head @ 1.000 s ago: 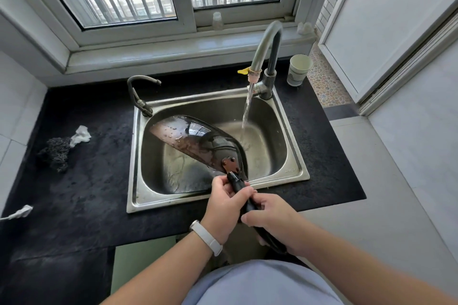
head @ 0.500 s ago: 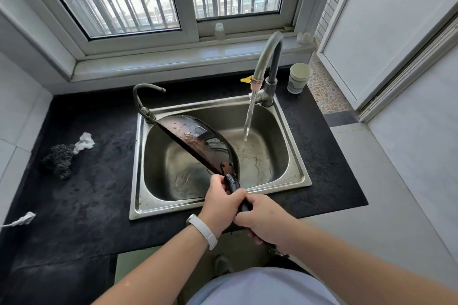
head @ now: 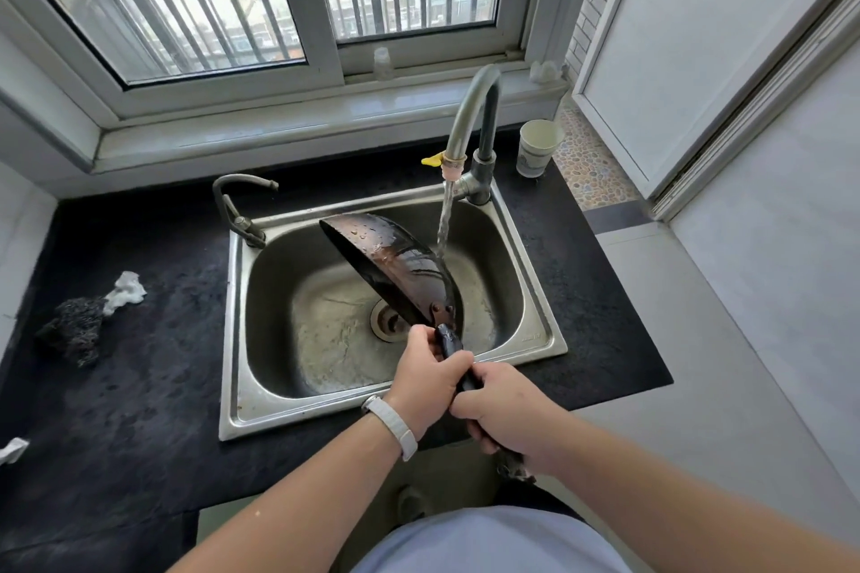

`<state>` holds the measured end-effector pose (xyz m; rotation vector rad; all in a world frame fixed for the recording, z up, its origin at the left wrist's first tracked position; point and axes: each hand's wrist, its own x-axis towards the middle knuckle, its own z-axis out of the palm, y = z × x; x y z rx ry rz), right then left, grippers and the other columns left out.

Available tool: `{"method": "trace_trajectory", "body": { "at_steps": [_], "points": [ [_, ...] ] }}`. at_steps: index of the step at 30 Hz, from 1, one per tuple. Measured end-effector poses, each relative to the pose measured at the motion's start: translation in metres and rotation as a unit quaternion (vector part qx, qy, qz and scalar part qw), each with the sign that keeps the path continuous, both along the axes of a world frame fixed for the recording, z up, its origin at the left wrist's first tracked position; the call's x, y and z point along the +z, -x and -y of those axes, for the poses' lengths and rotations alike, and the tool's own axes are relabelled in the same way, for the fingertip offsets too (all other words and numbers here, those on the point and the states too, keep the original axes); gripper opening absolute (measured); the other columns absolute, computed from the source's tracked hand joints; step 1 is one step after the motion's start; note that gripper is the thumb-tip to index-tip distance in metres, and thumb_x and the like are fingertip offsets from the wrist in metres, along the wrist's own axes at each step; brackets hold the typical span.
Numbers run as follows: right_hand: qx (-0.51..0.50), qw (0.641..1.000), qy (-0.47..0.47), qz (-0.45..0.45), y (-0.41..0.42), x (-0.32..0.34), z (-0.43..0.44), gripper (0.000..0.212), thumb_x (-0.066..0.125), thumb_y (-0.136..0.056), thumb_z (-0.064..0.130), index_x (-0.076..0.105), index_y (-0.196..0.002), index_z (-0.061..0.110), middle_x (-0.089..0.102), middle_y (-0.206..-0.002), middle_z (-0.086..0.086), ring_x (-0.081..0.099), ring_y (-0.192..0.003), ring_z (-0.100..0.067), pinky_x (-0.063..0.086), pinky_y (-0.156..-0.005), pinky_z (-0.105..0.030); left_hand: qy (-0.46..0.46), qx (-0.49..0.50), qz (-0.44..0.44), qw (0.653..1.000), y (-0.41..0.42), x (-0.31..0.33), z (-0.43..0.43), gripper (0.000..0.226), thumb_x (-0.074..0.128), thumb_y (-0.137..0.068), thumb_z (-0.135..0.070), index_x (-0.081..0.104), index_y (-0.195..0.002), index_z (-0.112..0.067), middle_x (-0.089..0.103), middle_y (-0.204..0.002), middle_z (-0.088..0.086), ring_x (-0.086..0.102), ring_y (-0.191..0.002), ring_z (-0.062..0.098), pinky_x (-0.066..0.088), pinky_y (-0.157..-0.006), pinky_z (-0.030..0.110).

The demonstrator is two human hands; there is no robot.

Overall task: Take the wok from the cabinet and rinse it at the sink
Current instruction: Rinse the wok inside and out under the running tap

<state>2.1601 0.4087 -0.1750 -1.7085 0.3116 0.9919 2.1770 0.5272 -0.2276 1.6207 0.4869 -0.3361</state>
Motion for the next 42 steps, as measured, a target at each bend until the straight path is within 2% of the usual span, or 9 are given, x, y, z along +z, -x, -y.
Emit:
{"method": "trace_trajectory", "body": {
  "at_steps": [3,5,19,23,28,31,36,38,42],
  "points": [
    [-0.012,1.0,0.002,-0.002,-0.007,0.004,0.003,0.021,0.055,-0.077,0.008,0.057,-0.098,0.011,0.05,-0.051,-0.002,0.044,-0.047,-0.02,0.032,-0.041,-0.026,0.005,-0.004,-0.007,1.0,-0.007,0.003,0.005,0.037,0.07,-0.067,-0.026,0.049,-0.096,-0.019,0.065,-0.088,0.008,0.062,-0.075,0.018,0.054,-0.074,0.041],
    [-0.019,1.0,0.0,-0.006,-0.012,0.009,0.005,0.016,0.053,-0.082,0.003,0.056,-0.097,0.009,0.048,-0.052,-0.005,0.041,-0.04,-0.015,0.03,-0.038,-0.023,0.007,-0.007,-0.011,1.0,-0.011,0.003,0.008,0.033,0.072,-0.074,-0.021,0.049,-0.097,-0.017,0.065,-0.089,0.009,0.062,-0.077,0.02,0.054,-0.076,0.042],
    [-0.007,1.0,0.023,-0.011,-0.045,0.042,0.013,0.008,0.05,-0.083,-0.001,0.055,-0.088,0.003,0.046,-0.061,-0.008,0.044,-0.042,-0.013,0.029,-0.036,-0.02,0.105,0.039,-0.057,0.992,-0.033,0.021,0.022,0.029,0.069,-0.083,-0.009,0.047,-0.101,-0.011,0.059,-0.092,0.015,0.058,-0.072,0.022,0.05,-0.049,0.028],
    [0.009,1.0,0.026,0.001,-0.048,0.048,0.017,0.009,0.05,-0.084,0.0,0.056,-0.089,0.005,0.047,-0.068,-0.009,0.044,-0.046,-0.014,0.03,-0.038,-0.022,0.127,0.039,-0.066,0.989,-0.034,0.023,0.026,0.041,0.072,-0.071,-0.021,0.047,-0.102,-0.017,0.06,-0.102,0.019,0.061,-0.081,0.026,0.054,-0.06,0.036],
    [0.041,0.998,0.055,0.016,-0.037,0.046,0.024,0.014,0.053,-0.081,0.003,0.057,-0.095,0.006,0.049,-0.069,-0.01,0.048,-0.048,-0.015,0.034,-0.04,-0.025,0.079,0.02,-0.034,0.996,-0.026,0.015,0.029,0.042,0.075,-0.068,-0.026,0.048,-0.099,-0.017,0.061,-0.091,0.013,0.059,-0.078,0.02,0.051,-0.066,0.036],
    [0.061,0.996,0.064,0.03,-0.024,0.043,0.026,0.016,0.052,-0.082,0.004,0.054,-0.097,0.008,0.049,-0.066,-0.009,0.047,-0.042,-0.011,0.036,-0.039,-0.024,0.055,0.0,-0.022,0.998,-0.015,0.012,0.028,0.052,0.074,-0.059,-0.037,0.049,-0.1,-0.018,0.067,-0.097,0.015,0.064,-0.083,0.022,0.057,-0.077,0.044],
    [0.088,0.988,0.108,0.07,0.006,0.029,0.023,0.018,0.056,-0.081,0.011,0.05,-0.097,0.017,0.056,-0.078,-0.004,0.05,-0.051,-0.011,0.041,-0.043,-0.022,0.039,-0.05,0.004,0.998,0.007,0.002,0.021,0.032,0.07,-0.085,-0.01,0.045,-0.104,-0.017,0.066,-0.099,0.009,0.065,-0.085,0.014,0.055,-0.069,0.02],
    [0.095,0.984,0.121,0.085,0.016,0.023,0.021,0.019,0.056,-0.084,0.009,0.046,-0.092,0.023,0.054,-0.078,0.0,0.05,-0.055,-0.009,0.04,-0.043,-0.016,0.033,-0.065,0.011,0.997,0.015,-0.002,0.017,0.034,0.071,-0.082,-0.015,0.045,-0.104,-0.02,0.065,-0.103,0.009,0.065,-0.091,0.015,0.056,-0.076,0.025],
    [0.058,0.994,0.078,0.052,0.031,0.012,0.017,0.029,0.054,-0.084,0.006,0.048,-0.108,0.022,0.054,-0.077,-0.006,0.049,-0.049,-0.011,0.042,-0.045,-0.023,-0.01,-0.094,0.019,0.995,0.023,-0.004,0.011,0.042,0.068,-0.071,-0.036,0.044,-0.104,-0.027,0.065,-0.103,0.009,0.065,-0.097,0.024,0.057,-0.086,0.045]
  ]
}}
